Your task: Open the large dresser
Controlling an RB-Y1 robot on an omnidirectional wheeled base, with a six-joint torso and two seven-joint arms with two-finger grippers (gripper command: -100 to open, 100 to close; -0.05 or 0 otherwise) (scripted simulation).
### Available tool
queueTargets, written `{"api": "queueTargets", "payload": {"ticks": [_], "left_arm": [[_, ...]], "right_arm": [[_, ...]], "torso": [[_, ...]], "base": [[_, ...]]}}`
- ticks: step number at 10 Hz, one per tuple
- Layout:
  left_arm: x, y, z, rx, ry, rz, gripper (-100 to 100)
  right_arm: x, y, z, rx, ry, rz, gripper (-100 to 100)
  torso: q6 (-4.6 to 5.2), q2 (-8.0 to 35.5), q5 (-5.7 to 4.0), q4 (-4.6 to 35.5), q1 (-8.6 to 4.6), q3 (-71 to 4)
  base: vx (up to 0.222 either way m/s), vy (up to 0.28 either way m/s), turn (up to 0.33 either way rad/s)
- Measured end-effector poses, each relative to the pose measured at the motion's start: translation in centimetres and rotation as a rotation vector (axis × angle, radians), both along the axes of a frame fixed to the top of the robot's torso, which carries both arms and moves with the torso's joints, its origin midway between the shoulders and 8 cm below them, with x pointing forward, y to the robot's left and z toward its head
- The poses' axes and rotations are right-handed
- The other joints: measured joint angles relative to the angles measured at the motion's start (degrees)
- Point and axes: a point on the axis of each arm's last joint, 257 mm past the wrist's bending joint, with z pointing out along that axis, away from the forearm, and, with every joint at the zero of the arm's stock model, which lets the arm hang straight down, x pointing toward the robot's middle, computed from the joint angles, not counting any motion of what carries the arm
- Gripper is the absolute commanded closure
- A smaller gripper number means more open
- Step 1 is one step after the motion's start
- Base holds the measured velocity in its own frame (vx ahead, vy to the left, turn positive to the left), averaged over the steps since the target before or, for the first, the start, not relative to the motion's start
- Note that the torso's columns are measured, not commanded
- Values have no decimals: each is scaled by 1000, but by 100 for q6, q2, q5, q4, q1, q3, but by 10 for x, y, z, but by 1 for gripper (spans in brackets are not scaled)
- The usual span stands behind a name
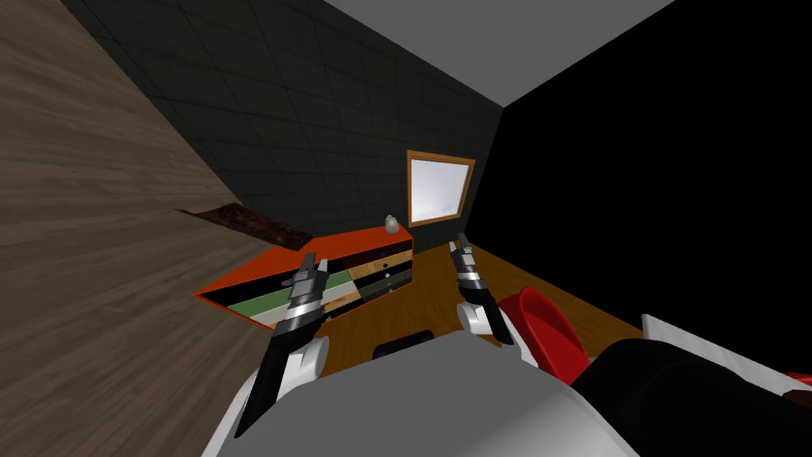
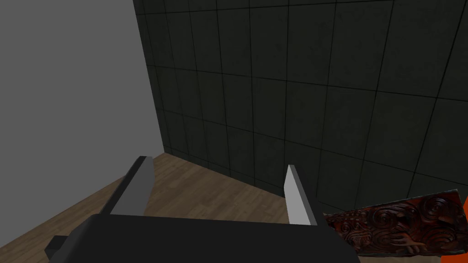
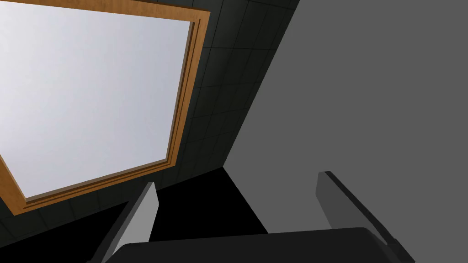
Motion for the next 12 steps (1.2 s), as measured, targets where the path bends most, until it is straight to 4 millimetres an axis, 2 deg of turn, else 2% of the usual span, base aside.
{"api": "queueTargets", "payload": {"ticks": [2, 9, 10, 12], "left_arm": [[0, 0, 0, 0, 0, 0, 0], [0, 0, 0, 0, 0, 0, 0], [0, 0, 0, 0, 0, 0, -100], [2, -3, -4, 31, 11, -14, -100]], "right_arm": [[0, 0, 0, 0, 0, 0, 0], [0, 0, 0, 0, 0, 0, 0], [0, 0, 0, 0, 0, 0, 0], [0, 0, 0, 0, 0, 0, 0]], "torso": [[0, 597, 0, 600, 0, -1200], [0, 3539, 0, 3537, 0, -7073], [0, 3962, 0, 3960, 0, -7919], [0, 4202, 0, 4203, -2, -8429]], "base": [[0, 0, 0], [0, 0, 0], [19, -3, -2], [32, -14, -4]]}}
